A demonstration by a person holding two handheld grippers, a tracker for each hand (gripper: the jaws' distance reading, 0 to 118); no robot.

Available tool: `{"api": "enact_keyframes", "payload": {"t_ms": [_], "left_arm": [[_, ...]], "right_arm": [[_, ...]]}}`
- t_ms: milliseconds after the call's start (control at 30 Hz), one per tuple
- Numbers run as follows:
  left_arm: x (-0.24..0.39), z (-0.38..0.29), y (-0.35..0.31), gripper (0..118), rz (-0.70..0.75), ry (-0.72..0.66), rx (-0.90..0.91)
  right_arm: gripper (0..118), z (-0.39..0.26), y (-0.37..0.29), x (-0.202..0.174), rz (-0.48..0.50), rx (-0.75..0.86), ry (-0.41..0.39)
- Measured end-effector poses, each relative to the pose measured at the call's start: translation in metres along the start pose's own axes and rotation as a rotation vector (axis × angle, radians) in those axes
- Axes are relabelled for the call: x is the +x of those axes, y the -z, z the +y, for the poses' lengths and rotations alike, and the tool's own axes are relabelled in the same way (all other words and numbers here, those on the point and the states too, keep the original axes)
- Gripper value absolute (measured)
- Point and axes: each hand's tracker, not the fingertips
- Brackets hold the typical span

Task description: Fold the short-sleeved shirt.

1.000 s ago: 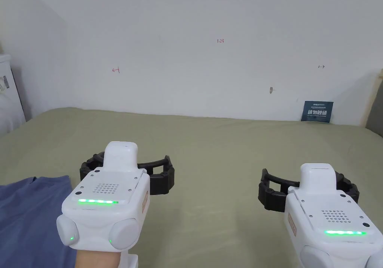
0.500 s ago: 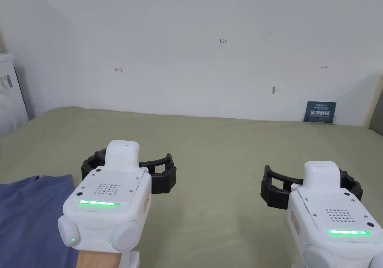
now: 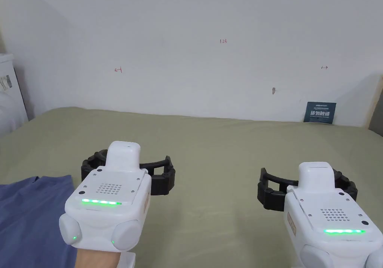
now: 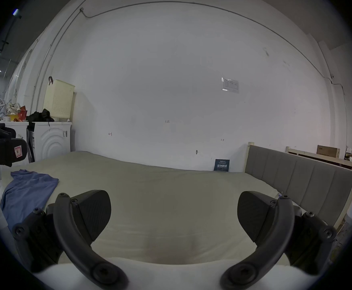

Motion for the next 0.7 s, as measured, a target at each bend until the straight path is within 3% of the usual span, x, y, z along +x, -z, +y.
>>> {"api": "enact_keyframes", "payload": {"t_ms": [67, 100, 133, 167, 200, 233, 267, 300, 400, 700], "left_arm": [[0.001, 0.001, 0.000, 118, 0.006, 0.002, -0.005], [0.002, 0.002, -0.002, 118, 0.014, 0.014, -0.021], [0.003, 0.002, -0.002, 114, 0.012, 0.014, -0.025], [0.003, 0.002, -0.001, 109, 0.010, 0.013, -0.033], [0.004, 0.002, -0.001, 86, -0.002, 0.013, -0.046], [0.005, 0.002, -0.001, 27, 0.000, 0.018, -0.048], [0.008, 0.001, 0.001, 0, 0.025, 0.033, -0.041], [0.011, -0.004, -0.009, 0, 0.128, 0.030, -0.006], [0.010, -0.002, -0.010, 0, -0.012, -0.081, -0.082], [-0.014, -0.001, 0.005, 0, 0.032, -0.046, -0.077]], "right_arm": [[116, 0.001, -0.001, 0.001, -0.004, 0.002, 0.016], [109, 0.003, -0.002, 0.001, -0.005, -0.008, 0.022], [89, 0.004, -0.003, 0.001, 0.004, -0.013, 0.025], [46, 0.003, -0.004, 0.001, 0.008, -0.008, 0.025], [1, 0.003, -0.003, 0.001, -0.010, -0.013, 0.012], [0, 0.005, -0.006, -0.001, -0.093, -0.012, -0.007], [0, 0.009, -0.007, -0.002, -0.061, 0.006, 0.008], [0, 0.015, -0.009, 0.000, -0.048, -0.006, 0.023], [0, 0.018, -0.011, -0.001, -0.056, -0.006, 0.041], [0, 0.025, 0.005, -0.004, -0.062, -0.028, 0.035]]}}
